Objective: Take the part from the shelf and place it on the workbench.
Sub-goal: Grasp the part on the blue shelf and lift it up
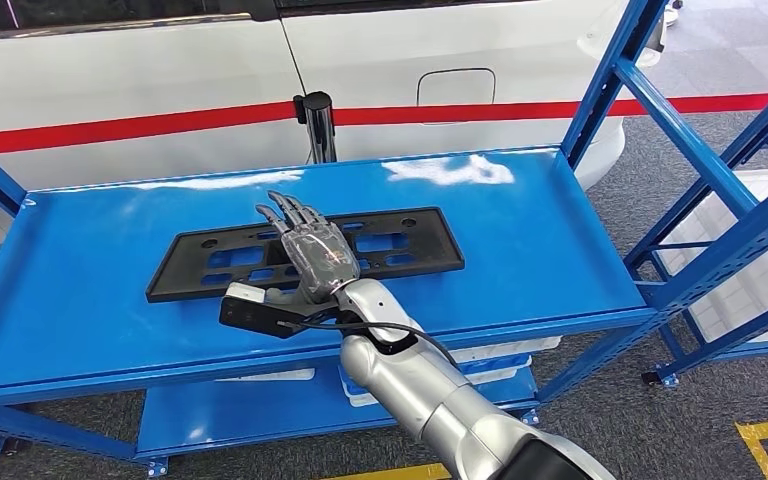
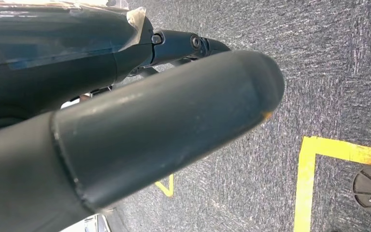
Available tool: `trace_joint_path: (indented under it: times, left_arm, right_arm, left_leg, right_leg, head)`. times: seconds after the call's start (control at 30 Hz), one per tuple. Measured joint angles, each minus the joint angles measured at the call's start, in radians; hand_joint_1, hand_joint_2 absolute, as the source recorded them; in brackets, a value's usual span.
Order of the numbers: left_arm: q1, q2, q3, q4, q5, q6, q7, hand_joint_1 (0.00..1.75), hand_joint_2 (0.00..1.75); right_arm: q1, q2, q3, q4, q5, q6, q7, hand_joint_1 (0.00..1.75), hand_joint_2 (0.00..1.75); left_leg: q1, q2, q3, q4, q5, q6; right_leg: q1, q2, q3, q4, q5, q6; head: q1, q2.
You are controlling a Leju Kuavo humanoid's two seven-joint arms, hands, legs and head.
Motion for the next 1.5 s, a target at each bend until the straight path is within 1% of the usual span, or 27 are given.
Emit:
trace_joint_path:
  times: [0.1, 0.2, 0.4, 0.63, 1.0, 1.2, 1.5]
  left_arm:
    - [0.002, 0.003, 0.001, 0.002, 0.001, -0.006, -0.001, 0.0, 0.0]
    - [0.005, 0.008, 0.006, 0.007, 0.006, -0.01, -0.001, 0.0, 0.0]
    - [0.006, 0.014, 0.016, 0.01, 0.008, -0.012, 0.006, 0.0, 0.0]
    - [0.006, 0.026, 0.022, 0.01, 0.008, -0.025, 0.01, 0.0, 0.0]
    - [0.006, 0.043, 0.023, 0.012, 0.008, -0.047, 0.008, 0.0, 0.0]
    - [0.006, 0.051, 0.023, 0.015, 0.007, -0.054, 0.009, 0.0, 0.0]
    - [0.006, 0.054, 0.023, 0.015, 0.007, -0.054, 0.009, 0.0, 0.0]
  right_arm:
    - [-0.009, 0.0, 0.012, -0.006, -0.065, -0.002, -0.038, 0.0, 1.75]
    - [-0.024, 0.0, 0.034, -0.025, -0.111, 0.001, -0.059, 0.0, 1.75]
    - [-0.038, 0.0, 0.092, -0.043, -0.13, 0.021, -0.062, 0.0, 1.75]
    - [-0.048, 0.0, 0.152, 0.007, -0.158, 0.007, -0.066, 0.0, 1.75]
    - [-0.06, 0.0, 0.189, 0.082, -0.168, 0.006, -0.067, 0.0, 1.75]
    - [-0.06, 0.0, 0.227, 0.119, -0.142, -0.01, -0.045, 0.0, 1.75]
    - [-0.063, 0.0, 0.25, 0.146, -0.14, -0.018, -0.029, 0.0, 1.75]
  left_leg:
    - [0.0, 0.0, 0.0, 0.0, 0.0, 0.0]
    - [0.0, 0.0, 0.0, 0.0, 0.0, 0.0]
    - [0.001, 0.0, 0.0, 0.0, 0.0, 0.0]
    - [0.001, 0.0, 0.0, 0.0, 0.0, 0.0]
    - [0.001, 0.0, 0.0, 0.0, 0.0, 0.0]
    - [0.001, 0.0, 0.0, 0.0, 0.0, 0.0]
    - [0.001, 0.0, 0.0, 0.0, 0.0, 0.0]
  right_leg:
    - [0.0, 0.0, 0.0, 0.0, 0.0, 0.0]
    - [0.0, 0.0, 0.0, 0.0, 0.0, 0.0]
    - [0.001, 0.0, 0.0, 0.0, 0.0, 0.0]
    - [0.001, 0.0, 0.0, 0.0, 0.0, 0.0]
    - [0.001, 0.0, 0.0, 0.0, 0.0, 0.0]
    - [0.001, 0.0, 0.0, 0.0, 0.0, 0.0]
    - [0.001, 0.0, 0.0, 0.0, 0.0, 0.0]
  head:
    - [0.0, 0.0]
    - [0.0, 0.0]
    - [0.0, 0.0]
    - [0.0, 0.0]
    - [0.0, 0.0]
    - [0.0, 0.0]
    - [0.0, 0.0]
